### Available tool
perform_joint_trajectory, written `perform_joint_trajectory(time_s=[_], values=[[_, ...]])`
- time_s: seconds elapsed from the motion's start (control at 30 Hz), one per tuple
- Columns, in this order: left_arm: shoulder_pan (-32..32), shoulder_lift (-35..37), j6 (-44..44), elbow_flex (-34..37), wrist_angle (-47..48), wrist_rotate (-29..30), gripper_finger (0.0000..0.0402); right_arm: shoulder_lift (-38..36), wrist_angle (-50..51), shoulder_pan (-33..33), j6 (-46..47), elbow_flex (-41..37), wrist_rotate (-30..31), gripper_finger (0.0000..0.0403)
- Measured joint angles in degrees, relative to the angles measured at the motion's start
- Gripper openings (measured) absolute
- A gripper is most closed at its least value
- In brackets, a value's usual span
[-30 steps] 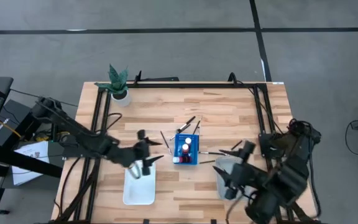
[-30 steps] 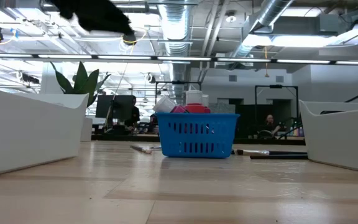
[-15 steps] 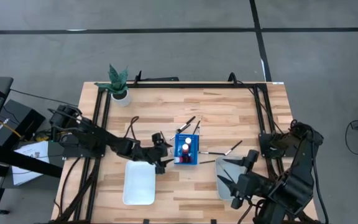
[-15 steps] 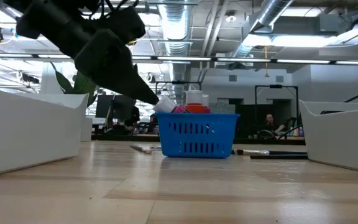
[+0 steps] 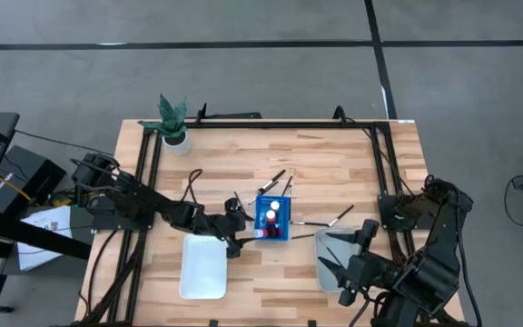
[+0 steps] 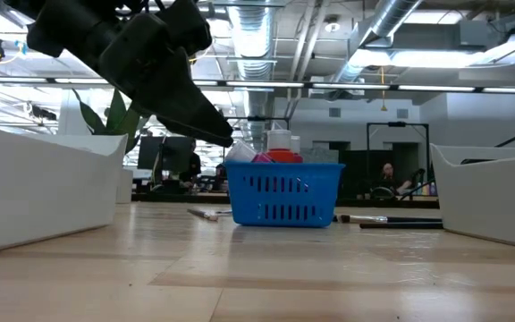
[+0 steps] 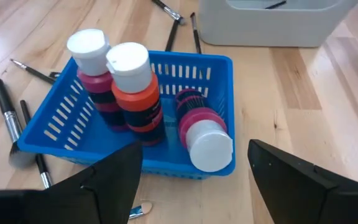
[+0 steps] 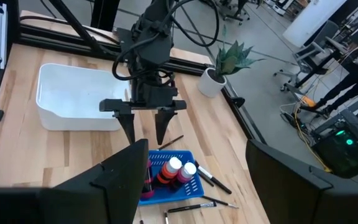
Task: Pick & Place Paint Supplies
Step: Put the pink paint bottle into the blue bin
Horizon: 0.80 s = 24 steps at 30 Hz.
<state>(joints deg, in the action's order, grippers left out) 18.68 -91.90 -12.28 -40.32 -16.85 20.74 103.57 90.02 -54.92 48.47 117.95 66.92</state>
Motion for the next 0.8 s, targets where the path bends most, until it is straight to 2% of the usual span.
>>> perform_joint_trajectory(time_s=[0.17,0.43,0.8], values=[[0.0,-0.2,-0.4,0.0,-1.1,0.3,0.0285,0.0,0.0,0.0,0.0,0.0,0.0,0.0265],[0.0,-4.5,1.7,-0.1,-4.0,0.6,0.0285,0.0,0.0,0.0,-0.2,0.0,-1.0,0.0265],[-0.8,-4.6,1.5,-0.3,-5.1,-0.7,0.0283,0.0,0.0,0.0,-0.2,0.0,-1.0,0.0265]])
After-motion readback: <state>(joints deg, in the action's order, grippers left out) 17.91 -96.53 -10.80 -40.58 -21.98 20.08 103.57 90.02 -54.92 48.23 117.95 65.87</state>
